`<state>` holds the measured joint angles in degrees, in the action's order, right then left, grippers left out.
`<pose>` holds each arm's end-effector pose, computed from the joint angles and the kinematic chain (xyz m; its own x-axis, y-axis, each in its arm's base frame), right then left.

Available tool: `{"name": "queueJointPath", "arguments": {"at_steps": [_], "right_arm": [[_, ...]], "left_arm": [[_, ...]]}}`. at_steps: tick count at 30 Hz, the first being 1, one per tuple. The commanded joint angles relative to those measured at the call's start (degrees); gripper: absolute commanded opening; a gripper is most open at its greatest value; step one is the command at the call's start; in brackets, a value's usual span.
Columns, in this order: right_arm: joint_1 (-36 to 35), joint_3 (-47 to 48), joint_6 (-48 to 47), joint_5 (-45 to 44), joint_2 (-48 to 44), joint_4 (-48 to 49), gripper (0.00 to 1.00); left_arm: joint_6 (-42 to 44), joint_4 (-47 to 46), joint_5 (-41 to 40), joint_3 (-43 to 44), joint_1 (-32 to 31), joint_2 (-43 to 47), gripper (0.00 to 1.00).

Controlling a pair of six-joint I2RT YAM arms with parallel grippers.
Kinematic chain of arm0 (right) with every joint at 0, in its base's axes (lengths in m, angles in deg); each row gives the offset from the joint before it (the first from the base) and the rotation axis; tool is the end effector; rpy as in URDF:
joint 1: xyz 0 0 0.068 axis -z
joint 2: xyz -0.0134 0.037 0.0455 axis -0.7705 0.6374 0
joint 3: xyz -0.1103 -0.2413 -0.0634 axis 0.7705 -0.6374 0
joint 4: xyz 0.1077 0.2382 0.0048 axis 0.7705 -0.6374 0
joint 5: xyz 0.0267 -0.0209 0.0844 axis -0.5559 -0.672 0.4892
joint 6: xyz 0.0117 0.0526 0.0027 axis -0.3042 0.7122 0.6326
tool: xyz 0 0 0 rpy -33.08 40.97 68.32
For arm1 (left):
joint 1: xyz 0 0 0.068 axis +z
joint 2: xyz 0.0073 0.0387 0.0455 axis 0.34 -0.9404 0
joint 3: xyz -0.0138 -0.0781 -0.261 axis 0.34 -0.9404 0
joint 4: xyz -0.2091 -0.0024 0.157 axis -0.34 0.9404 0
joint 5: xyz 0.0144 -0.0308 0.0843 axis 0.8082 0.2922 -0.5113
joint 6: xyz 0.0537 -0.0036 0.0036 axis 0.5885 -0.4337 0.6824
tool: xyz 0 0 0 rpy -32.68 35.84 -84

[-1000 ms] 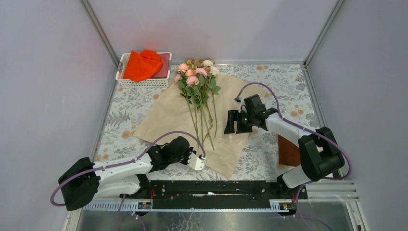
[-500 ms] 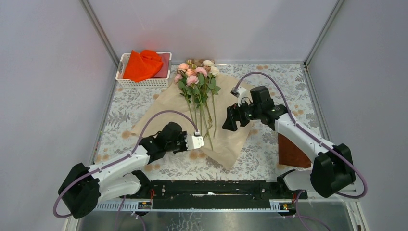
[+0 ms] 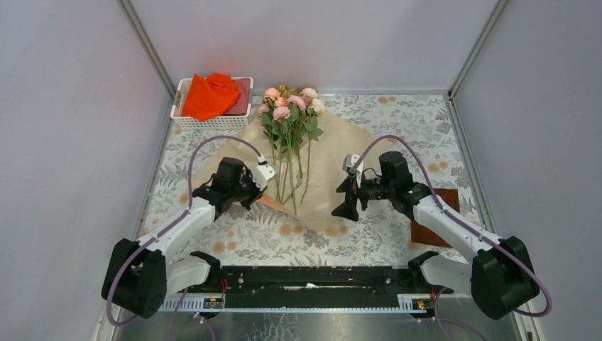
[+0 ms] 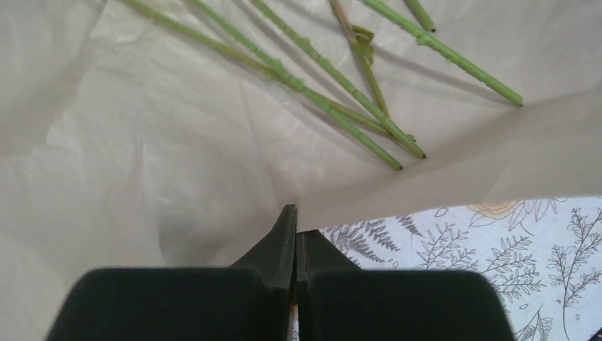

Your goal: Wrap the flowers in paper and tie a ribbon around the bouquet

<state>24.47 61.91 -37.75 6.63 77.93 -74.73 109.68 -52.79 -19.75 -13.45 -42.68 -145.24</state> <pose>0.1966 0.1260 0.2373 -0.1386 -0.3003 -0.9437 -0.9768 0.1987 0.0802 0.1975 -0.0946 0.1974 -0.3384 0.6160 -0.7114 0.8063 0.5796 0.1183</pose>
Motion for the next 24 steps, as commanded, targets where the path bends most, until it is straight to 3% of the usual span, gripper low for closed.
{"name": "queueJointPath", "arguments": {"at_steps": [1,4,9,18,20,24], "right_arm": [[-1.4,0.8,-4.5,3.0,4.0,6.9,0.93],[-6.1,-1.2,-5.2,-0.5,6.4,10.9,0.95],[-11.1,-6.7,-1.7,-7.9,10.1,25.2,1.0],[-15.3,-7.4,-3.0,-13.9,17.1,29.0,0.95],[-15.5,-7.7,-0.5,-14.1,18.1,30.5,0.86],[-15.5,-6.4,7.3,-16.5,20.6,31.4,0.38]], "left_arm": [[-2.7,2.4,11.3,3.2,7.7,-3.4,0.0],[-2.7,3.3,14.4,3.7,12.0,-4.6,0.0],[-2.5,3.3,14.5,4.0,13.3,-5.4,0.0],[-1.4,3.6,14.7,3.9,14.2,-5.6,0.0],[-0.6,3.9,14.6,3.6,14.5,-5.2,0.0],[4.6,6.6,12.4,3.2,14.9,-4.9,0.0]]}}
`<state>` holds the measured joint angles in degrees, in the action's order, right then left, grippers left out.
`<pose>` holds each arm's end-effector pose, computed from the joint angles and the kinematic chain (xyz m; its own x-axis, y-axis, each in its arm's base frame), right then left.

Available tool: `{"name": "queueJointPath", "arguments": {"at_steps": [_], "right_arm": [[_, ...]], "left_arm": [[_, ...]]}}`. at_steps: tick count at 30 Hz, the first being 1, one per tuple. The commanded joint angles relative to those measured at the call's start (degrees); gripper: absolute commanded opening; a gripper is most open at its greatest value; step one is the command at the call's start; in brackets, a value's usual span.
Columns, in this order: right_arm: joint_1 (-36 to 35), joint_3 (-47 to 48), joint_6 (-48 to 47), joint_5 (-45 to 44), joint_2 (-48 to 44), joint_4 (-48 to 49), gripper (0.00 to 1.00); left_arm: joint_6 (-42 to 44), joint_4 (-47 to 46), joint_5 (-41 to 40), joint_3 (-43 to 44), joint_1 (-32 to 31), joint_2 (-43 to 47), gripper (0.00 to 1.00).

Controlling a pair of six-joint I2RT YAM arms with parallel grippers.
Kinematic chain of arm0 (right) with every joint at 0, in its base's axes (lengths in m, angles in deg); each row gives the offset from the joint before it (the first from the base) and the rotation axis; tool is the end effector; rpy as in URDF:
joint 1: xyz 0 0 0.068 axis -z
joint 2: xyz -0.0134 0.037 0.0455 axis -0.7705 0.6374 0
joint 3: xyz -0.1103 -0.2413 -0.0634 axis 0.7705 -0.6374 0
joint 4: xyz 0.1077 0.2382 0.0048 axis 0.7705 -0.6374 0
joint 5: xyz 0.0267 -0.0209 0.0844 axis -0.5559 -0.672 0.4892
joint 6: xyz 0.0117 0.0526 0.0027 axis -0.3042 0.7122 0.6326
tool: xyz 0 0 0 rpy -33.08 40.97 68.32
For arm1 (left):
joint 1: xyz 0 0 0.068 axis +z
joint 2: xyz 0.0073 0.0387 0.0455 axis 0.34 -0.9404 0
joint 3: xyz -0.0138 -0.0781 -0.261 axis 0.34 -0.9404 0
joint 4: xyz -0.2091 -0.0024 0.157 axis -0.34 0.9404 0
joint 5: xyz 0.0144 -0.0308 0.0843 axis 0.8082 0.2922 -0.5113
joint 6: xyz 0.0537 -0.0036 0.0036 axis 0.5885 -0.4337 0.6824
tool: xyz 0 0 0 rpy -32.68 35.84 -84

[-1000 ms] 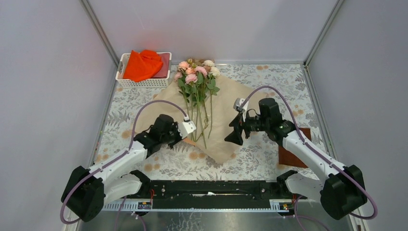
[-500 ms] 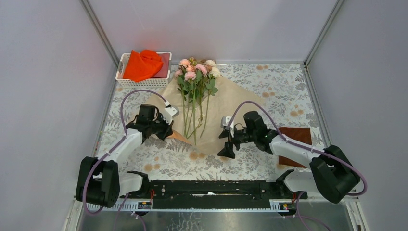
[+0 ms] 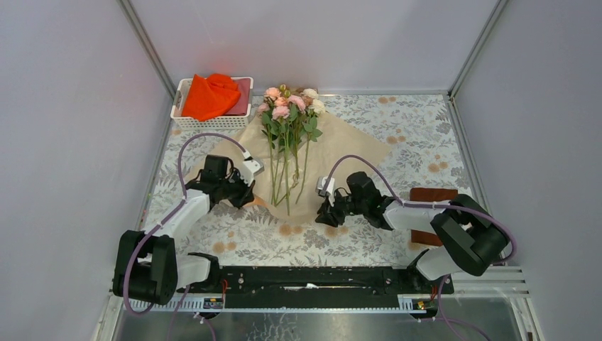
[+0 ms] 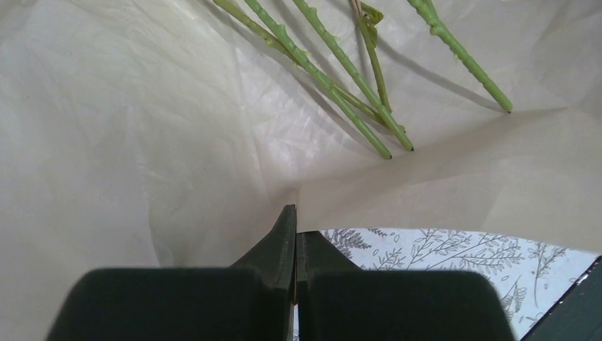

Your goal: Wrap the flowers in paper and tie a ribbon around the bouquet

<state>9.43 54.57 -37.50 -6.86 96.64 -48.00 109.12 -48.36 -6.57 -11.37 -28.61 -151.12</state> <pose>0.1872 0.1908 0.1596 -0.0539 -0.3896 -0.9194 -0.9891 0.1469 -0.0043 0.2189 -0.0520 0.1852 -0.5324 0.4723 -0.7025 0.7405 0.6619 -0.1162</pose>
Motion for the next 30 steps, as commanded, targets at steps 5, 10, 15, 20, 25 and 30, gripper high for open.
{"name": "queueJointPath", "arguments": {"at_steps": [5,10,15,20,25,30], "right_arm": [[-0.5,3.6,15.1,-2.8,3.5,1.4,0.07],[-0.5,9.3,23.0,1.7,3.9,-7.3,0.0],[-0.5,18.0,24.7,2.7,6.8,-19.6,0.0],[-0.5,25.5,24.5,2.0,10.8,-29.5,0.0],[-0.3,29.5,24.0,2.1,13.8,-33.1,0.0],[-0.2,30.1,23.3,2.2,14.7,-34.6,0.03]], "left_arm": [[13.3,7.8,-6.2,1.3,1.0,0.5,0.0],[22.6,18.9,-9.8,2.7,0.6,-0.9,0.69],[22.4,23.2,-2.8,7.3,-4.7,2.3,0.93],[21.5,26.2,10.4,13.7,-6.8,2.2,0.98],[17.8,26.4,16.1,16.3,-9.6,-2.3,0.98],[14.0,22.9,16.1,14.8,-11.8,-3.7,0.92]]}}
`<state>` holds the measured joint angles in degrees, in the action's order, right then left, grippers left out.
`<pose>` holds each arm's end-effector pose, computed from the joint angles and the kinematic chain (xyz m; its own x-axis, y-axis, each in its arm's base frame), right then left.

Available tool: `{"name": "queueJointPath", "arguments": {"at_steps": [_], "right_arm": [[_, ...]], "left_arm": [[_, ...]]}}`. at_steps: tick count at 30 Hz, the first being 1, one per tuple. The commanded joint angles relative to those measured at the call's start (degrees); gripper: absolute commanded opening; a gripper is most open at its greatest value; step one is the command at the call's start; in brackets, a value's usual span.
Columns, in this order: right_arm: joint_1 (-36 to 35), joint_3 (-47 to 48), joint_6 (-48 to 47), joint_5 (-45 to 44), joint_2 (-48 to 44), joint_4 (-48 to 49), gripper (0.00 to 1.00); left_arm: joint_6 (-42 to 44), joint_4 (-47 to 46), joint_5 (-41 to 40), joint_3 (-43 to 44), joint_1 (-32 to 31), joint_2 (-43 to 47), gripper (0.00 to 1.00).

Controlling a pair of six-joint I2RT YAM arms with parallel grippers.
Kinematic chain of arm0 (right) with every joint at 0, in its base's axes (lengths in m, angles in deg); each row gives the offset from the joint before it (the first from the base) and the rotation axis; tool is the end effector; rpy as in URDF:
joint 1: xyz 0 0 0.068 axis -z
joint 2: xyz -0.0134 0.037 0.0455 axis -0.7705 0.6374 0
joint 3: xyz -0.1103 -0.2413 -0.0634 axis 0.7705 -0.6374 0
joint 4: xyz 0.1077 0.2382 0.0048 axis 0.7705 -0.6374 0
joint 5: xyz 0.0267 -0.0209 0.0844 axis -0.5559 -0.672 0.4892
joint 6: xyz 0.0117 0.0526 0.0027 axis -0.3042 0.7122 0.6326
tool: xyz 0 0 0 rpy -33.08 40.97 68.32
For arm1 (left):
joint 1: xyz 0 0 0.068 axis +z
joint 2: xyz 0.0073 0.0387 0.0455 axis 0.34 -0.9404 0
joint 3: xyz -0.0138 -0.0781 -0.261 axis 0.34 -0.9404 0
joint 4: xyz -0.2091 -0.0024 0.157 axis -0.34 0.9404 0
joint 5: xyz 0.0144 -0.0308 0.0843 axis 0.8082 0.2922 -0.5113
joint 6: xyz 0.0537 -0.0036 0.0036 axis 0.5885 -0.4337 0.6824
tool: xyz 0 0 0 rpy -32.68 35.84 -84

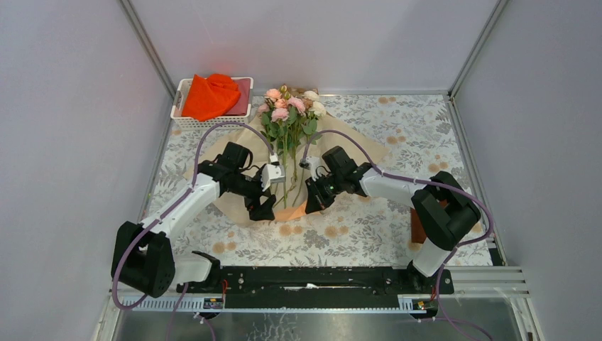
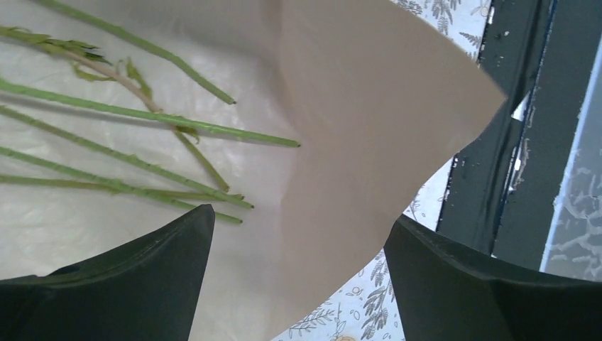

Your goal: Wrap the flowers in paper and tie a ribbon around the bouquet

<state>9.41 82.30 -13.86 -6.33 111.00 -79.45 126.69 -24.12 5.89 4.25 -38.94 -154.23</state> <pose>0.2466 0.2428 0.1831 -0.6238 -0.4534 -0.6367 -0.7815 0.3728 0.5003 0.2107 -0.0985 0.2368 -0.2753 0.6326 -0.7239 0.9601 0.2192 -0.1736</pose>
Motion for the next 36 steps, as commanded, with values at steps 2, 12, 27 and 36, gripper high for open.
{"name": "queueJointPath", "arguments": {"at_steps": [2,12,27,36], "right_arm": [[0.2,2.3,0.3,2.4,0.4,-3.0,0.03],[1.9,0.7,4.8,2.6,-0.4,-1.9,0.01],[15.3,-5.8,9.8,11.8,-15.0,2.1,0.78],[10.3,-3.3,17.6,3.3,4.3,11.3,0.11]], "left_arm": [[-3.8,-1.6,4.1,-1.4,-2.5,-1.1,0.89],[-7.0,-9.6,-1.4,-5.7,-7.1,1.8,0.92],[-9.8,-13.8,-5.7,-7.3,-7.8,2.3,0.0],[-10.9,-12.4,-6.4,-2.8,-8.0,-0.3,0.0]]}}
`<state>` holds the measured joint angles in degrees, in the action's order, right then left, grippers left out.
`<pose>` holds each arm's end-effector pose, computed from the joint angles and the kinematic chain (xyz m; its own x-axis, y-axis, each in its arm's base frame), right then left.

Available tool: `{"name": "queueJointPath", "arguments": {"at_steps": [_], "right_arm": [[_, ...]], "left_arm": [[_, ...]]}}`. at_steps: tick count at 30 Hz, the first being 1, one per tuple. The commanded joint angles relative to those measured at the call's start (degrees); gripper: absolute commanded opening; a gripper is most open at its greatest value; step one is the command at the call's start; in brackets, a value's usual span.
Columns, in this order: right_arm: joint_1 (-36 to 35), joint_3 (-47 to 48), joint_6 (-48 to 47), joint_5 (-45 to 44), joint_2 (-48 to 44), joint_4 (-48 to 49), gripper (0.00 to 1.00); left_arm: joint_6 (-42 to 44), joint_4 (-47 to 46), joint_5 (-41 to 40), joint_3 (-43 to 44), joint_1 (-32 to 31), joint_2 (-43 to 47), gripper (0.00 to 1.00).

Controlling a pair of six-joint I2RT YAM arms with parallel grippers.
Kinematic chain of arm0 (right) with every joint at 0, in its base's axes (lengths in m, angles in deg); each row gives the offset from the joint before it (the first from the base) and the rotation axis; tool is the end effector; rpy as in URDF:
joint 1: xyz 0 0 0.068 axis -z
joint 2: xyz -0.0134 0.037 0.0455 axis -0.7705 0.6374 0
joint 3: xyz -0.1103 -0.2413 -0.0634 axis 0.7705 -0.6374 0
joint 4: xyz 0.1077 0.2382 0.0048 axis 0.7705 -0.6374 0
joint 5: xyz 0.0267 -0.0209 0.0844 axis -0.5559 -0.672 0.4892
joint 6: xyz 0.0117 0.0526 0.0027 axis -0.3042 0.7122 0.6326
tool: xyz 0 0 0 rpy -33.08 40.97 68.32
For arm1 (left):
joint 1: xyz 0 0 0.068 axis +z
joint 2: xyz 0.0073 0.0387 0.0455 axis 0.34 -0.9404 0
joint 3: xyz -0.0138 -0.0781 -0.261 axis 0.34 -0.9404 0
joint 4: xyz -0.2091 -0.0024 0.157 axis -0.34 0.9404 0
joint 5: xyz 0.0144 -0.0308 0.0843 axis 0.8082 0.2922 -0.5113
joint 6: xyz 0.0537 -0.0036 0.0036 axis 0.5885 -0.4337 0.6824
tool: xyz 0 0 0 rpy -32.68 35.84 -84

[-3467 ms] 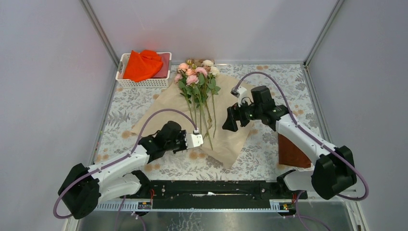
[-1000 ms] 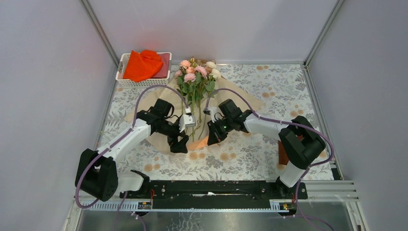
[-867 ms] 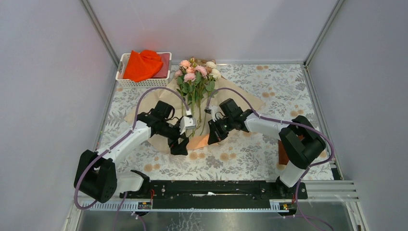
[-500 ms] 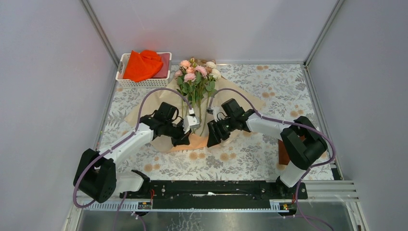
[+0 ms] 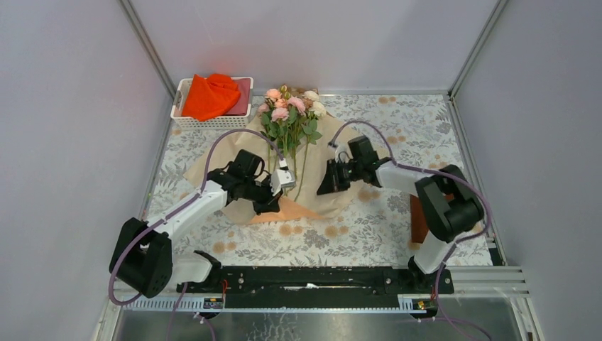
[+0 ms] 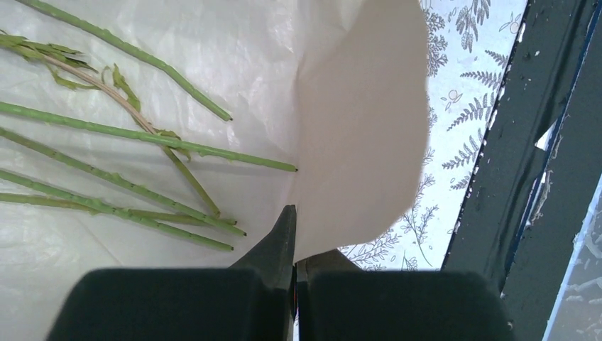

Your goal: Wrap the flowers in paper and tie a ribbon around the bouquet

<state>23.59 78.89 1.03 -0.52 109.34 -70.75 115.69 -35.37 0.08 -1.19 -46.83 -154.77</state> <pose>0.2933 0.1755 0.1876 -0.8129 -0.1344 -0.5668 -0.5509 0.4933 0.6732 0.2022 -0.1270 0.2137 -0.3136 0.6479 -0.6942 0.9475 0.2620 -0.1834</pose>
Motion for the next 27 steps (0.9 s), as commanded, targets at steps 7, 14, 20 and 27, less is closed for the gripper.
{"name": "queueJointPath", "arguments": {"at_steps": [7,14,20,27], "right_arm": [[-5.0,-4.4,0.1,-8.7,9.5,-4.7,0.0],[-5.0,-8.2,-0.2,-11.7,6.0,-9.5,0.0],[-4.5,-3.5,-3.0,-18.8,-4.0,-18.8,0.23],[-4.5,-4.5,-12.4,-14.9,-12.0,-12.1,0.64]], "left_arm": [[-1.4,-3.8,-6.6,5.8,1.8,-3.6,0.0],[-2.6,-8.7,-12.8,9.2,3.9,-15.7,0.0],[-2.1,-9.2,-11.3,10.4,3.9,-20.7,0.0],[-1.7,-9.7,-9.9,9.8,4.0,-20.7,0.02]]}}
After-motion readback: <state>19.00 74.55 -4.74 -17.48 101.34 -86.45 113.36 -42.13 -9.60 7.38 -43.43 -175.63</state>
